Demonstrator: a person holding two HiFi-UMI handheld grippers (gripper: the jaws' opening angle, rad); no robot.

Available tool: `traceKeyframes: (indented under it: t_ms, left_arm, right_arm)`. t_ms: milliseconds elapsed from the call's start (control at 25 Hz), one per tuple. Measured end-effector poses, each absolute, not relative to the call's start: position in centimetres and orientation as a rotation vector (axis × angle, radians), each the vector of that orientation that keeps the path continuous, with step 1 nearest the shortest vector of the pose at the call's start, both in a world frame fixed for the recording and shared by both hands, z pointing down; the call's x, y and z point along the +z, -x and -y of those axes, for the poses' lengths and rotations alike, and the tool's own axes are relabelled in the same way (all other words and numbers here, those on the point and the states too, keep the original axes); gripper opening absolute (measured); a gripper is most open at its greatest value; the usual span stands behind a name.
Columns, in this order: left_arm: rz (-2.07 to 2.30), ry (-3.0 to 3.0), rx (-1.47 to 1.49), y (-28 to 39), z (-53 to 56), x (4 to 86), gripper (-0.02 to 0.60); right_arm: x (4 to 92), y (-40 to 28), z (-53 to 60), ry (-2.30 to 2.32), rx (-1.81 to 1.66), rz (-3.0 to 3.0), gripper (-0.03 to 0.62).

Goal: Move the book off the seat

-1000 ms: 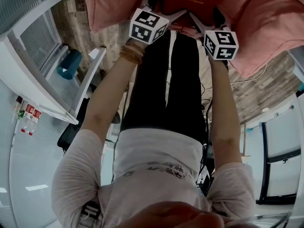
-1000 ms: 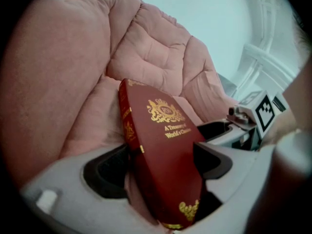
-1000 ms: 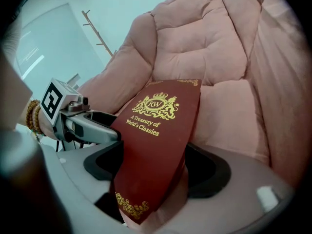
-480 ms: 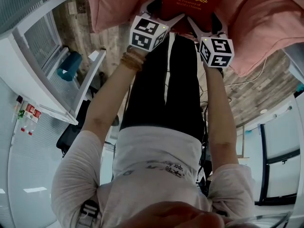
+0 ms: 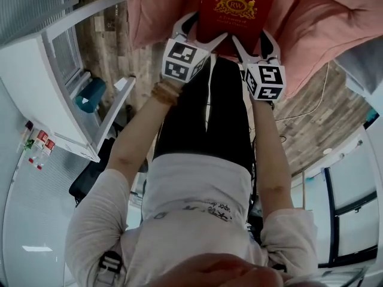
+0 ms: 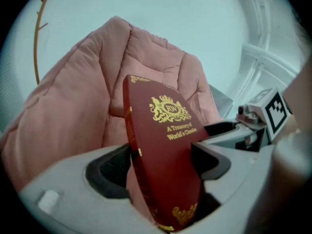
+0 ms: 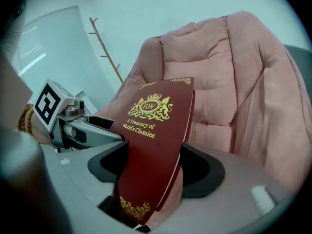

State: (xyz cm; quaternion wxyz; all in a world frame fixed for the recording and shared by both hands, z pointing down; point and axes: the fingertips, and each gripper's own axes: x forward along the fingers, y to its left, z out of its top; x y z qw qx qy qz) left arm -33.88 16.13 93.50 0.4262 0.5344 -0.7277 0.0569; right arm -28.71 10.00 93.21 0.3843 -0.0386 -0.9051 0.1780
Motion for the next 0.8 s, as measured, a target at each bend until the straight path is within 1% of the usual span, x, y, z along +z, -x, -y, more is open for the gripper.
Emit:
traceKeyframes:
  t_ms: [240, 800]
  left_arm:
    - [1.879, -1.355, 0.136, 35.1, -15.5, 85.2, 0.383]
    - [2.079, -1.463, 0.089, 37.1, -14.2, 62.2, 0.376]
  right_arm:
    - [85.2, 29.6, -9.7, 0.073, 0.443, 2.364, 0.333]
    - [62.4, 31.5, -8.4, 0.030, 0.346, 2.579, 0.328]
